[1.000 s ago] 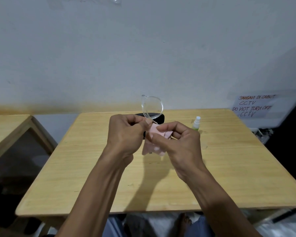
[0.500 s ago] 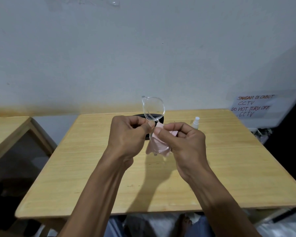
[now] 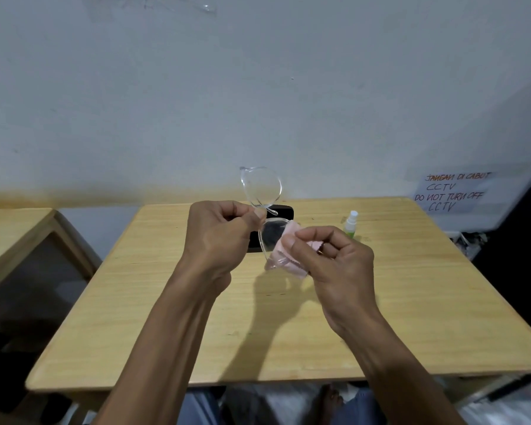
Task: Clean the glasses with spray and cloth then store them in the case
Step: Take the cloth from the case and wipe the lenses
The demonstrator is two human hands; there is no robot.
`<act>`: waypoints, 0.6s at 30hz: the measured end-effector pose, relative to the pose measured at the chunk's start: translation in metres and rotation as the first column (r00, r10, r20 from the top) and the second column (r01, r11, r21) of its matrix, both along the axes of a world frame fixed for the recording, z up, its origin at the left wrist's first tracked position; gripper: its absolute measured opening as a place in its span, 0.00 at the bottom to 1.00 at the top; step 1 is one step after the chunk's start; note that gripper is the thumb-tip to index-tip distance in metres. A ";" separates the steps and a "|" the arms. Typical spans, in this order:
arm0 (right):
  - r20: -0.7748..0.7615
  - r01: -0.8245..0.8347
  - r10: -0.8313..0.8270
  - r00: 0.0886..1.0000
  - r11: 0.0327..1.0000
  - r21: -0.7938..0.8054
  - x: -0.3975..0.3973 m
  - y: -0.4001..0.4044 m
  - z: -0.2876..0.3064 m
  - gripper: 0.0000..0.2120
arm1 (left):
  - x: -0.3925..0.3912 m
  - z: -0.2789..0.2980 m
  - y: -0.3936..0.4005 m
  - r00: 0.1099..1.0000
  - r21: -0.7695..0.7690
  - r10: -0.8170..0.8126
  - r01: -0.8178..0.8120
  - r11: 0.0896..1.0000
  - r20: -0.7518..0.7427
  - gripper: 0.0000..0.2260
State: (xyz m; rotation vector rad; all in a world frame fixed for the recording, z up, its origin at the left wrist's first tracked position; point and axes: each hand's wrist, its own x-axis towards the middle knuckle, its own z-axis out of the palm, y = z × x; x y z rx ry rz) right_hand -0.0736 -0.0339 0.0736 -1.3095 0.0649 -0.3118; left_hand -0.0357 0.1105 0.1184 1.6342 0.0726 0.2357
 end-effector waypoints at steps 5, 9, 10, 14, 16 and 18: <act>0.063 0.025 -0.017 0.998 0.990 -0.136 0.006 0.005 0.004 0.05 | -0.004 0.001 -0.011 1.000 -0.007 -0.004 0.004 1.000 -0.003 0.10; 0.049 0.000 0.010 0.999 0.983 -0.182 0.007 0.010 0.003 0.06 | -0.005 0.000 -0.014 1.000 -0.007 0.017 -0.017 1.000 -0.006 0.10; 0.039 -0.015 0.023 0.999 0.983 -0.185 0.006 0.009 0.002 0.07 | -0.004 0.000 -0.013 1.000 -0.003 0.022 -0.022 1.000 -0.007 0.10; 0.020 -0.087 0.092 0.996 0.977 -0.196 0.005 0.003 -0.001 0.10 | -0.002 0.002 -0.007 1.000 0.003 0.013 -0.013 1.000 -0.022 0.10; 0.012 -0.103 0.109 0.994 0.970 -0.219 0.005 -0.002 0.000 0.11 | -0.003 0.001 -0.006 0.999 -0.007 -0.007 0.006 1.000 -0.036 0.10; -0.003 -0.124 0.126 0.992 0.966 -0.226 0.004 -0.010 0.001 0.11 | -0.003 -0.001 -0.003 0.999 0.000 -0.014 0.014 1.000 -0.038 0.11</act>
